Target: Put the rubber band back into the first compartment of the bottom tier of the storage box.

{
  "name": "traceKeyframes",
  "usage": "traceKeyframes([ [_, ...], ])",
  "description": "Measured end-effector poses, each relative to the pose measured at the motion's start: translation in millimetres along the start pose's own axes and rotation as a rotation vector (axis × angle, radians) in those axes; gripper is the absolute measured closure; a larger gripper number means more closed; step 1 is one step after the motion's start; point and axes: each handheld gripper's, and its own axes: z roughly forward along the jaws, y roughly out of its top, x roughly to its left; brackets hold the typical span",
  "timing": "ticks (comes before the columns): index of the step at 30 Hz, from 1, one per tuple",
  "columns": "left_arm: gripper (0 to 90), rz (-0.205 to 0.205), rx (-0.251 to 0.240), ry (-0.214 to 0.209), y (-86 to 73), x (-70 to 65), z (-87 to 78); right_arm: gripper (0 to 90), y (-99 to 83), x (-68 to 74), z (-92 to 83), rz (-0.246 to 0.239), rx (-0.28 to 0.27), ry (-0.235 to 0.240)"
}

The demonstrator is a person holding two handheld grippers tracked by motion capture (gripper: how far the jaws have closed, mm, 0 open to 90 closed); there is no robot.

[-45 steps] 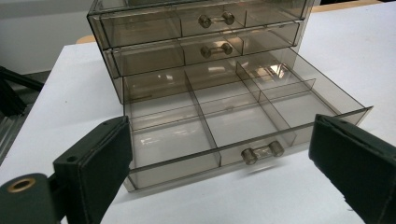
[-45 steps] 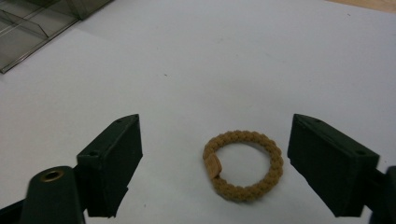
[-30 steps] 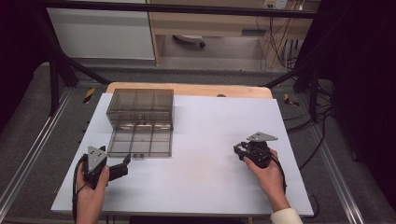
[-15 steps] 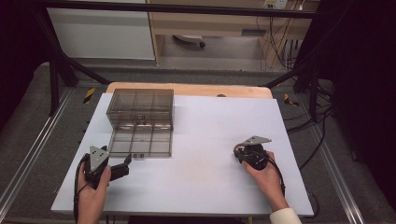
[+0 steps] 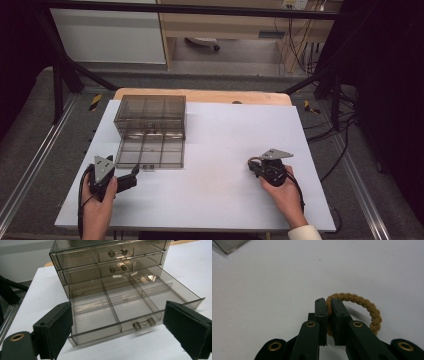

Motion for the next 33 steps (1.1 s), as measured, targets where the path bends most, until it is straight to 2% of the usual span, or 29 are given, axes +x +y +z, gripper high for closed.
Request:
traceKeyframes([
  [4, 8.9, -0.005, 0.001, 0.002, -1.1, 0.0, -1.0, 84.3, 3.7, 12.3, -6.0, -0.001, -0.037, 0.025],
  [9, 8.9, 0.002, 0.011, -0.013, -1.9, -1.9, 3.2, 84.3, 21.4, 35.9, 3.0, -0.029, -0.074, 0.046],
  [14, 8.9, 0.038, 0.012, -0.003, -0.7, -5.9, 3.3, 84.3, 47.6, 61.1, 17.7, -0.058, -0.1, 0.106],
  [18, 8.5, 0.04, 0.008, -0.013, -0.7, -2.4, 3.1, 84.3, 66.9, 80.6, 32.8, -0.096, -0.108, 0.132],
  [20, 6.9, 0.052, 0.012, -0.005, -0.9, 3.1, 3.5, 84.3, 72.8, 87.3, 41.4, -0.077, -0.106, 0.154],
  [25, 7.6, -0.016, 0.008, 0.009, -3.4, 15.7, 0.8, 84.3, 90.1, 101.7, 54.5, -0.09, -0.113, 0.171],
  [28, 7.6, -0.027, 0.002, 0.017, -3.7, 19.1, -1.1, 84.3, 101.3, 107.4, 59.1, -0.106, -0.115, 0.165],
  [33, 7.6, -0.041, 0.008, 0.019, -5.3, 21.7, -2.0, 84.3, 113.8, 119.1, 66.4, -0.119, -0.125, 0.181],
])
